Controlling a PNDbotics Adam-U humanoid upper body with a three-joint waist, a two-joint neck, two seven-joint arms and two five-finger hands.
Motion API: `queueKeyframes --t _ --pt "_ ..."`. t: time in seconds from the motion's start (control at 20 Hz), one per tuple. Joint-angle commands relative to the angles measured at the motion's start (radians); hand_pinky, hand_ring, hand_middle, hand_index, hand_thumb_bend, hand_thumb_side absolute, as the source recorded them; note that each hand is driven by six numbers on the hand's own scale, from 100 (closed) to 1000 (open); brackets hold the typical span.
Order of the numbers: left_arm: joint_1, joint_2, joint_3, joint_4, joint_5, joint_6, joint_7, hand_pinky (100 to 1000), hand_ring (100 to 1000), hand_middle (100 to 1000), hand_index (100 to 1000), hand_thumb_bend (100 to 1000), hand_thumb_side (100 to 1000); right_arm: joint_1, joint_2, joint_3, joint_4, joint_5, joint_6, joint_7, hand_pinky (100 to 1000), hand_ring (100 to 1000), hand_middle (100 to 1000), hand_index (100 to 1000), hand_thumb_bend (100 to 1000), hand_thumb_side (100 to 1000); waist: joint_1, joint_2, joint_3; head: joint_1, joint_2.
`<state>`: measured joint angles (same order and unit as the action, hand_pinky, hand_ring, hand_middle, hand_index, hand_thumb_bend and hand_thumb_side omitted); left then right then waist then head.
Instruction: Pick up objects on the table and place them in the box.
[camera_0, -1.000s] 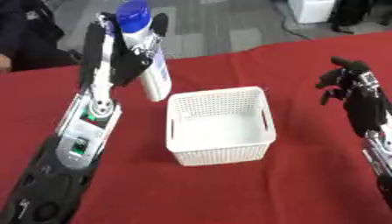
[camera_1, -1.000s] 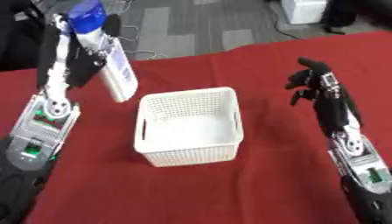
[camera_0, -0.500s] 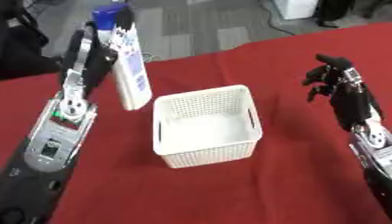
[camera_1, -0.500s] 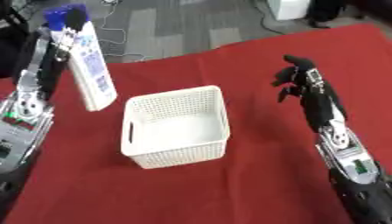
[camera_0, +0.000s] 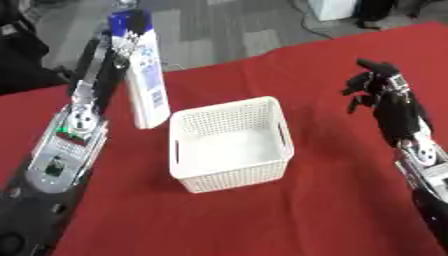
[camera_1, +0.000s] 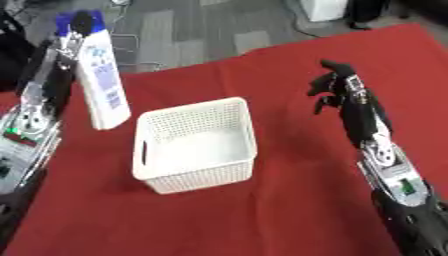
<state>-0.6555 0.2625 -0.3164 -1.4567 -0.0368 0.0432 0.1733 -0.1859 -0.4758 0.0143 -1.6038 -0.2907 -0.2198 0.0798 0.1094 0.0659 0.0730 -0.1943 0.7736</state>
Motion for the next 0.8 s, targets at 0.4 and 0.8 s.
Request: queueKeyframes --t 0.4,0.8 --pt "-0.050 -0.006 -0.025 0.045 0.004 -0.024 -0.039 100 100 100 202 403 964 -0.025 -0.006 -0.001 -0.008 -0.010 0.004 -0.003 357 587 583 886 217 1000 -0.002 -0.013 -0.014 -0.002 -0.004" --pt "-0.063 -0.029 -0.047 0.102 -0.016 -0.047 -0.066 100 100 100 204 401 968 -0.030 -0.003 0.001 -0.009 -0.014 0.005 -0.003 356 586 582 885 219 1000 -0.002 -0.014 -0.021 0.004 -0.004"
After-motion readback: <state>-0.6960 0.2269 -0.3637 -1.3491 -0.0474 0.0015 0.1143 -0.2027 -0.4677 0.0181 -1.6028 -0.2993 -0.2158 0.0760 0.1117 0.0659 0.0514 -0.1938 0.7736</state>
